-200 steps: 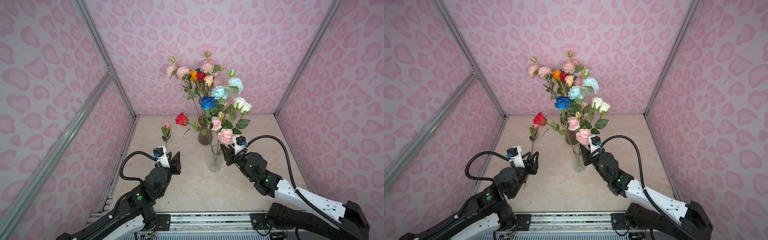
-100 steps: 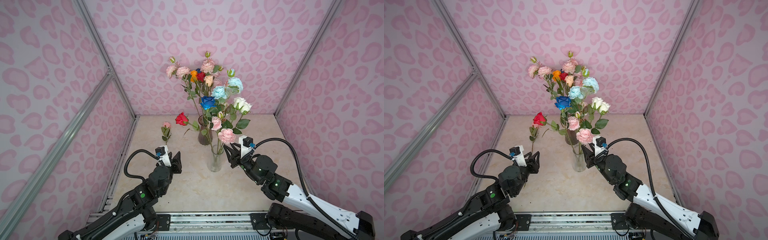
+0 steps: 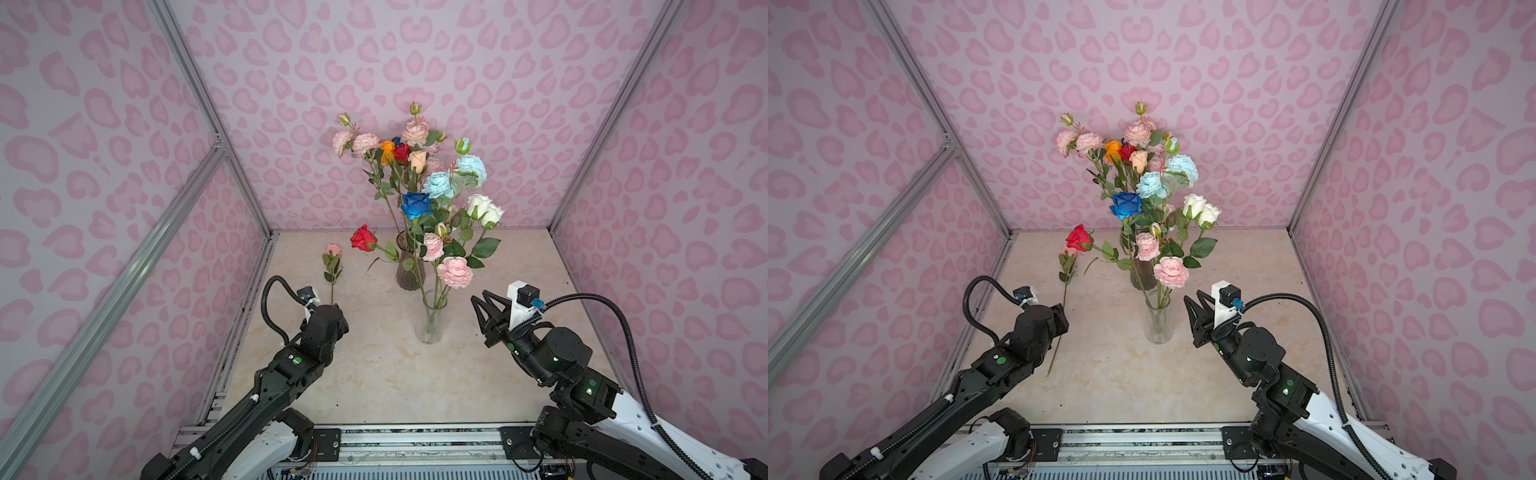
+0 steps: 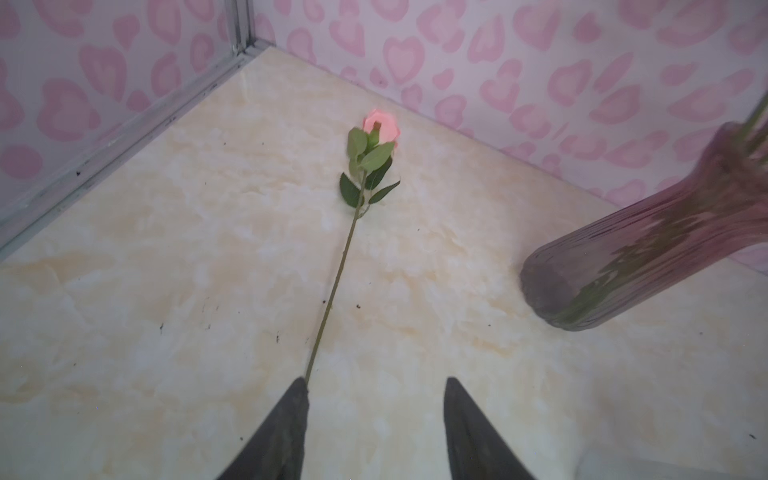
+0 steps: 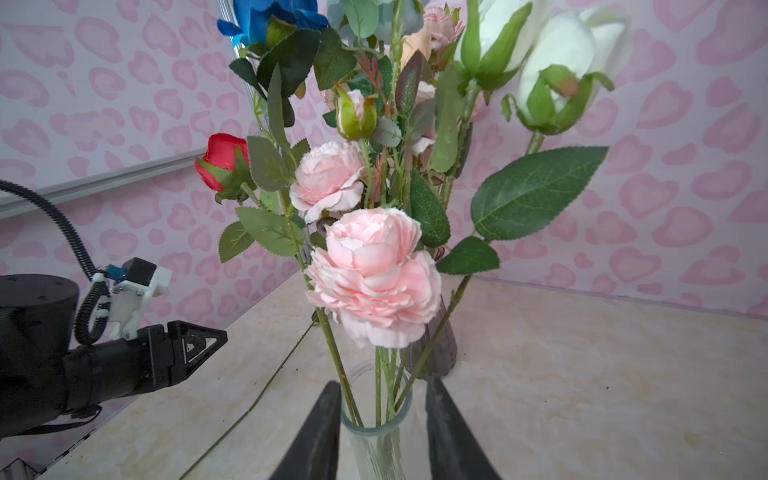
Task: Arrange the flowers into the vase
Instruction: 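Draw back the right gripper while the left gripper reaches to the last pink rosebud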
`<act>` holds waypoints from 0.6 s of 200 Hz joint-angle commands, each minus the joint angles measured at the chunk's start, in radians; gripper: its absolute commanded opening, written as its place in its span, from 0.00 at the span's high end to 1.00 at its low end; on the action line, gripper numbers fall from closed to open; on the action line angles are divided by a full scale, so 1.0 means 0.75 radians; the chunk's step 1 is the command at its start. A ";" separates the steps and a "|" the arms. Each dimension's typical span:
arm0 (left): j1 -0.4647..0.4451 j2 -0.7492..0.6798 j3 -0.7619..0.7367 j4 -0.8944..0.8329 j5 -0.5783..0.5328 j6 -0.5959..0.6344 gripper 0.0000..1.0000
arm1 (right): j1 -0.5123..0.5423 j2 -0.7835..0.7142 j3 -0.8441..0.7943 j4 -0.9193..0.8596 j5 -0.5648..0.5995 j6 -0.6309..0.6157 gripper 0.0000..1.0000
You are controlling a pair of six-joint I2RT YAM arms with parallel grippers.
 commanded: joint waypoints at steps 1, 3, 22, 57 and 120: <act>0.071 0.160 0.051 -0.081 0.126 -0.030 0.47 | 0.000 -0.023 -0.032 0.004 0.028 0.003 0.65; 0.081 0.184 0.058 -0.080 0.130 -0.024 0.47 | 0.000 -0.027 -0.035 0.009 0.027 0.001 0.65; 0.174 0.396 0.154 -0.099 0.178 0.002 0.49 | 0.000 -0.051 -0.036 0.006 0.021 -0.005 0.65; 0.272 0.769 0.400 -0.087 0.179 0.071 0.55 | 0.000 -0.103 -0.034 -0.003 0.021 0.002 0.66; 0.319 1.090 0.555 -0.095 0.195 0.158 0.62 | -0.011 -0.242 -0.062 -0.058 0.193 -0.022 0.67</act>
